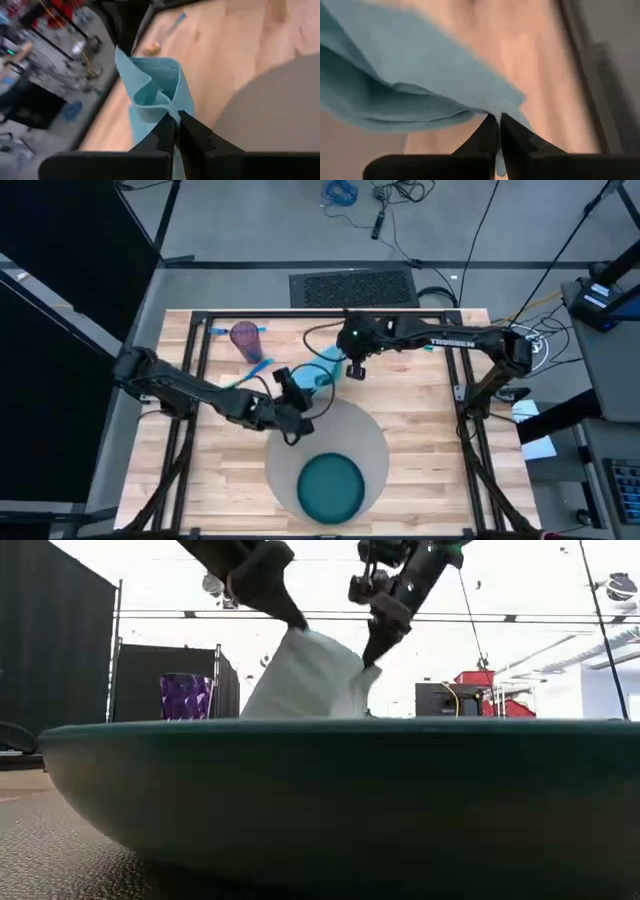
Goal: Set table place
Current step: Fold the blue napkin
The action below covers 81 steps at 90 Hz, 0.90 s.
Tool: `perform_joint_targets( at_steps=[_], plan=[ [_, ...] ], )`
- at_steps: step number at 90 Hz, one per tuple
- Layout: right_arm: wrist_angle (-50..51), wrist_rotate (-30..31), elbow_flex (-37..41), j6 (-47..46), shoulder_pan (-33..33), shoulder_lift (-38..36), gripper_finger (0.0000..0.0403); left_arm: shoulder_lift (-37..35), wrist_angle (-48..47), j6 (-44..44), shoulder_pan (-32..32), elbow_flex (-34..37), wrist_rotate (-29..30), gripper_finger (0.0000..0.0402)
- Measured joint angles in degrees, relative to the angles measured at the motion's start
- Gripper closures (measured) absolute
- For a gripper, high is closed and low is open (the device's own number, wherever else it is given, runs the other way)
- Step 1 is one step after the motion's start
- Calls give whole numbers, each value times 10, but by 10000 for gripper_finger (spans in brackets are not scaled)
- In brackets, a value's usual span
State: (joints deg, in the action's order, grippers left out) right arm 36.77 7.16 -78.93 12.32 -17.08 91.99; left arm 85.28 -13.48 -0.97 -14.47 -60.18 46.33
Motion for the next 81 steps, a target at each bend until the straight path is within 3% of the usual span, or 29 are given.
perform_joint_targets(
  at_steps=[15,30,42,52,69,81],
  plan=[
    [-20,50,-44,22,-7,-18,403,-68,-51,-25,33,0,23,401],
    [-42,43,-65,36,-47,-18,403,-110,-95,-59,84,0,21,401],
    [-82,-1,-65,32,-86,-14,403,-114,-96,-86,136,0,-3,401],
    [-61,-23,-66,11,-101,-9,403,-111,-96,-68,166,11,-66,401],
    [64,-60,-34,-36,-80,-9,403,-82,-90,1,148,59,-131,401],
    [82,-101,24,-78,-50,-9,403,-52,-80,66,108,92,-162,401]
  ],
)
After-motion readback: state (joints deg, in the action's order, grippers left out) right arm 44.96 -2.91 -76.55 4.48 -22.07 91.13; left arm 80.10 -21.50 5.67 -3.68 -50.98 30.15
